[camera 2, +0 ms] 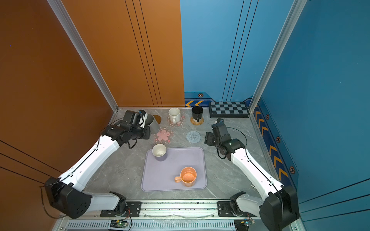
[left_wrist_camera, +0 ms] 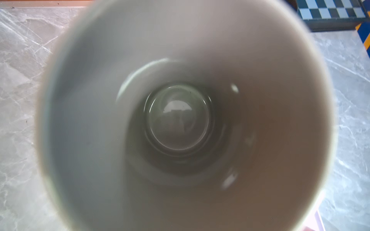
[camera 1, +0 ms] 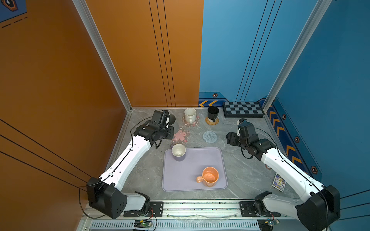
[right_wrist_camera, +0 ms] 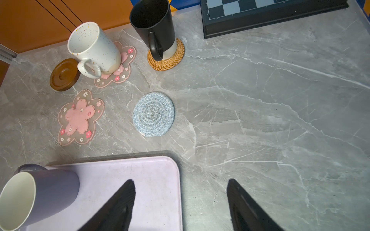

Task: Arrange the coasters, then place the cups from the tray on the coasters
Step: 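Carry the grey mug over the wooden coaster while the right gripper nears the black mug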

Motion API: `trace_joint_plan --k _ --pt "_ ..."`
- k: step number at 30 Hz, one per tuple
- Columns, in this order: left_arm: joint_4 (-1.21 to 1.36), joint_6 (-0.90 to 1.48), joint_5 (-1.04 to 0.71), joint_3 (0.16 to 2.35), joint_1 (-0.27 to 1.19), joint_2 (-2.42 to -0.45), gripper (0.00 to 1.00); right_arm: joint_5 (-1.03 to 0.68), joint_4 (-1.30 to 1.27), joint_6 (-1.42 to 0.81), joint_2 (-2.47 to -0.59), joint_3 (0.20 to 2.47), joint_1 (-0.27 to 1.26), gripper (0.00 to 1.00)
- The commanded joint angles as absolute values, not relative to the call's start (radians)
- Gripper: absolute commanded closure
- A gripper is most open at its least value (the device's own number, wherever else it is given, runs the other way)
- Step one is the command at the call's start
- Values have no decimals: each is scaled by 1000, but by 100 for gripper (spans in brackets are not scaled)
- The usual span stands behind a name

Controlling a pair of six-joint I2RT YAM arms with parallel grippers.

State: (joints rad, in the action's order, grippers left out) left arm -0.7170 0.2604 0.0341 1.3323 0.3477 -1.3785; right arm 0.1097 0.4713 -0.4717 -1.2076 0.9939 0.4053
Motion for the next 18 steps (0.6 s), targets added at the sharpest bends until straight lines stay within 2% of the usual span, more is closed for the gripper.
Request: trace_joint_plan --k 1,18 --pt "-595 233 -4 1403 322 -1406 100 152 508 -485 -1200 1021 402 26" --pt "-511 220 86 1569 251 -1717 100 167 581 -454 -1219 1096 360 25"
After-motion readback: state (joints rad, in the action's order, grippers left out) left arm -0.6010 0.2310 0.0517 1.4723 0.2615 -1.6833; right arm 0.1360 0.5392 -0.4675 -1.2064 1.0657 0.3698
